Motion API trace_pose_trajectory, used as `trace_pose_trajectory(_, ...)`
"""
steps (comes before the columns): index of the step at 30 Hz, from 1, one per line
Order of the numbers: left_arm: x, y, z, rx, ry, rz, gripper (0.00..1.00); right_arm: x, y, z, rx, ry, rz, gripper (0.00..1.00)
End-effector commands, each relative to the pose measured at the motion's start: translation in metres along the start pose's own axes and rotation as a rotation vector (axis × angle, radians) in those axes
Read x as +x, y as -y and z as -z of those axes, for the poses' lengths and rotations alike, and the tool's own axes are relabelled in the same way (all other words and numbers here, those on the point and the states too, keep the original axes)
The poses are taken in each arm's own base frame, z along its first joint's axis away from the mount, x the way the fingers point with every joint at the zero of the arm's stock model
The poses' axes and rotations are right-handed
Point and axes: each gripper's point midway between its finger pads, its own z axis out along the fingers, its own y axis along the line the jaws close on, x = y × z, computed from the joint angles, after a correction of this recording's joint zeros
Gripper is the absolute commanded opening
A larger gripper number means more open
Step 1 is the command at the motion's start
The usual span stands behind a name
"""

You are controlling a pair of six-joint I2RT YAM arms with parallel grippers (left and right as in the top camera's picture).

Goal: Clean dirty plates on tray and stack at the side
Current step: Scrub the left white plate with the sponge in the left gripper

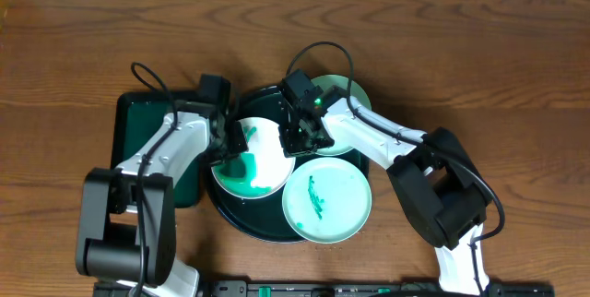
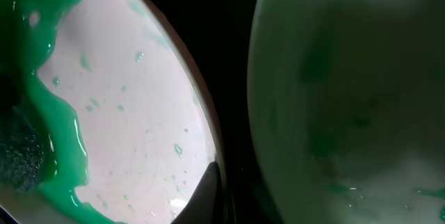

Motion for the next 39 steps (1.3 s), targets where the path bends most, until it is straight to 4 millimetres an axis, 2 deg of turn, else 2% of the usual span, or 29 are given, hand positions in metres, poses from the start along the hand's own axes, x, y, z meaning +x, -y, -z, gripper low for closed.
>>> trace_pose_trajectory(1,0.038,0.063,-0.016,0.377,-0.189,-0.158,0.07,0.0,0.015,-0.009,0.049,-0.009,-0.007,0.01)
trace_pose_trajectory(3,0.038,0.076,-0.01,0.458,-0.187,-0.195,0.07,0.0,0.015,-0.009,0.049,-0.009,-0.007,0.01)
trace_pose_trajectory(6,0.03,0.069,-0.014,0.402,-0.152,-0.191,0.07,0.0,0.015,-0.009,0.049,-0.009,-0.007,0.01)
trace_pose_trajectory(8,0.02,0.049,-0.022,0.269,-0.114,-0.127,0.07,0.0,0.015,-0.009,0.049,-0.01,-0.007,0.01)
trace_pose_trajectory(10,0.01,0.017,-0.028,0.072,-0.064,-0.01,0.07,0.0,0.015,-0.009,0.049,-0.01,-0.007,0.01)
trace_pose_trajectory(14,0.008,-0.04,-0.019,-0.257,-0.008,0.159,0.07,0.0,0.015,-0.009,0.05,-0.01,-0.008,0.01)
trace_pose_trajectory(17,0.014,-0.061,-0.008,-0.381,-0.015,0.177,0.07,0.0,0.015,-0.009,0.05,-0.01,-0.008,0.01)
trace_pose_trajectory(20,0.021,-0.068,-0.001,-0.43,-0.046,0.172,0.07,0.0,0.015,-0.009,0.049,-0.009,-0.008,0.01)
trace_pose_trajectory(23,0.028,-0.059,-0.004,-0.375,-0.096,0.149,0.07,0.0,0.015,-0.009,0.049,-0.009,-0.008,0.01)
trace_pose_trajectory(26,0.041,-0.002,-0.014,-0.032,-0.215,-0.021,0.07,0.0,0.015,-0.009,0.05,-0.009,-0.007,0.01)
trace_pose_trajectory(29,0.051,0.051,-0.005,0.291,-0.278,-0.13,0.07,0.0,0.015,-0.009,0.05,-0.009,-0.007,0.01)
trace_pose_trajectory(30,0.052,0.059,-0.002,0.343,-0.284,-0.142,0.07,0.0,0.015,-0.009,0.05,-0.009,-0.008,0.01)
trace_pose_trajectory(31,0.051,0.064,0.0,0.373,-0.281,-0.144,0.07,0.0,0.015,-0.009,0.05,-0.009,-0.008,0.01)
trace_pose_trajectory(35,0.036,0.064,-0.004,0.356,-0.216,-0.166,0.07,-0.001,0.017,-0.009,0.058,-0.002,-0.007,0.01)
trace_pose_trajectory(38,0.011,0.054,-0.012,0.265,-0.106,-0.155,0.07,-0.002,0.016,-0.009,0.057,-0.001,-0.007,0.01)
trace_pose_trajectory(39,0.001,0.045,-0.016,0.2,-0.061,-0.13,0.07,-0.002,0.016,-0.009,0.057,-0.001,-0.007,0.01)
